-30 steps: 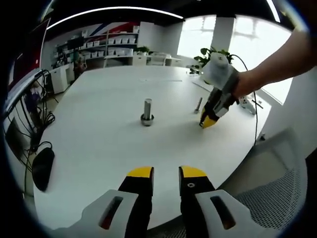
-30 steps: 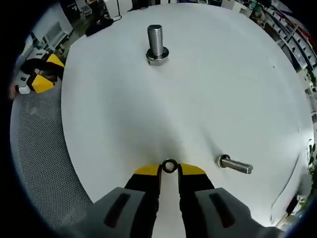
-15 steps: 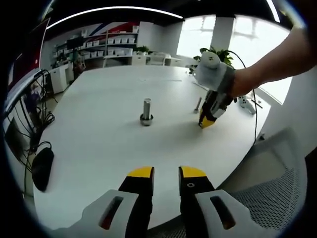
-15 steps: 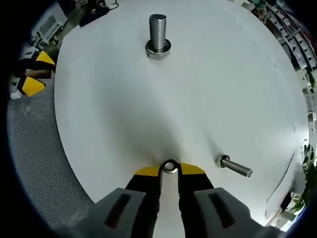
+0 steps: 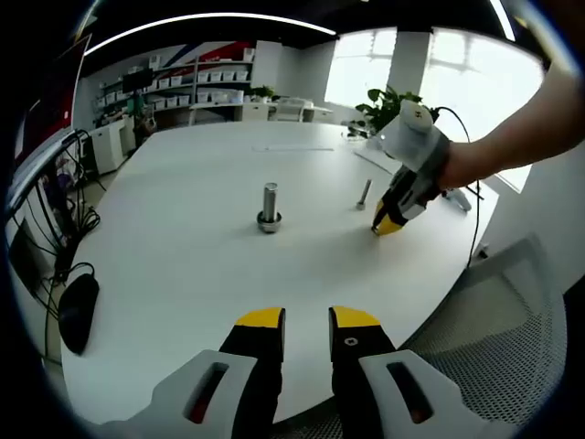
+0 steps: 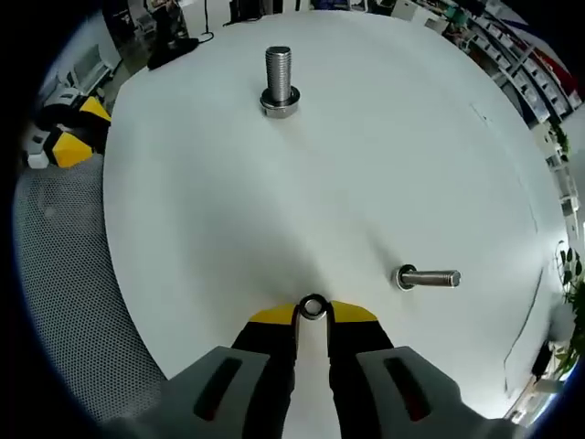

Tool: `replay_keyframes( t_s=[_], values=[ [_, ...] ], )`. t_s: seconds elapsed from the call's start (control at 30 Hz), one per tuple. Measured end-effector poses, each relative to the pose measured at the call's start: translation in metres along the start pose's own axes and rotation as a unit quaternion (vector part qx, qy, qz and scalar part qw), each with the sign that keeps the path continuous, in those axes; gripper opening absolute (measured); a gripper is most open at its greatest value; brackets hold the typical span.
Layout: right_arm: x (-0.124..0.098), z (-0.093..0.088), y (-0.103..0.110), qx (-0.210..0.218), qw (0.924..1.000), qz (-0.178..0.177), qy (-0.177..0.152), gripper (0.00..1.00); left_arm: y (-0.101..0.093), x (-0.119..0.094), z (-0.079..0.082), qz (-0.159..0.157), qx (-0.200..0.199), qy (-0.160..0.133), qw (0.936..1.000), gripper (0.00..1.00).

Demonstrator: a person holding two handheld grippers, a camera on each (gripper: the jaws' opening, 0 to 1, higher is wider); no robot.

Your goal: Place the washer onto the threaded stud by aligning its center hole with the stud, sliding it down to the base, and recovering from edge contact or off-axis alignment until the washer reaches the visible bottom stop.

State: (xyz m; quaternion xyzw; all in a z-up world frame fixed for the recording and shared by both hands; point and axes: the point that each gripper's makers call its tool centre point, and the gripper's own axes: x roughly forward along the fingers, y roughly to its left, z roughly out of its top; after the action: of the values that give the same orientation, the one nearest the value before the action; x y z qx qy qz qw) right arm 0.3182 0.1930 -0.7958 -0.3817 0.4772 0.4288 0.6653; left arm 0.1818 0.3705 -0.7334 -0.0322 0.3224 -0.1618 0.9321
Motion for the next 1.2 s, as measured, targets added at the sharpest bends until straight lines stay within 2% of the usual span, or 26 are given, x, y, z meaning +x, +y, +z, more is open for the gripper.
replay_keyframes(
  t_s=[0.07,0.13,0.2,0.33,0.4,0.57,0.87,1.2],
  values=[
    [-0.004,0.001,-0.004,0.002,1.0,-0.003,-0.008,0.14,0.0,0.0,0.0,0.0,0.001,0.0,1.0,0.17],
    [-0.009,0.006,-0.012,0.03,0.9991,-0.009,-0.027,0.14,0.0,0.001,-0.001,0.0,0.0,0.001,1.0,0.17],
    [-0.015,0.01,-0.023,0.055,0.9974,-0.018,-0.042,0.14,0.0,0.0,0.0,0.0,0.0,0.001,1.0,0.17],
    [-0.032,0.016,-0.046,0.076,0.9939,-0.043,-0.068,0.14,0.001,0.001,-0.001,0.001,0.0,0.002,1.0,0.17],
    [-0.039,0.022,-0.055,0.06,0.9929,-0.059,-0.084,0.14,0.001,0.001,-0.001,0.001,-0.001,0.002,1.0,0.17],
    [-0.048,0.022,-0.063,0.052,0.9916,-0.075,-0.091,0.14,0.002,0.0,-0.001,0.004,-0.001,0.001,1.0,0.16],
    [-0.054,0.034,-0.068,0.025,0.9882,-0.095,-0.117,0.14,0.003,0.0,-0.001,0.006,-0.001,0.002,1.0,0.16],
    [-0.047,0.033,-0.071,0.026,0.9901,-0.09,-0.104,0.14,0.002,0.001,-0.002,0.006,-0.001,0.004,1.0,0.16]
  ],
)
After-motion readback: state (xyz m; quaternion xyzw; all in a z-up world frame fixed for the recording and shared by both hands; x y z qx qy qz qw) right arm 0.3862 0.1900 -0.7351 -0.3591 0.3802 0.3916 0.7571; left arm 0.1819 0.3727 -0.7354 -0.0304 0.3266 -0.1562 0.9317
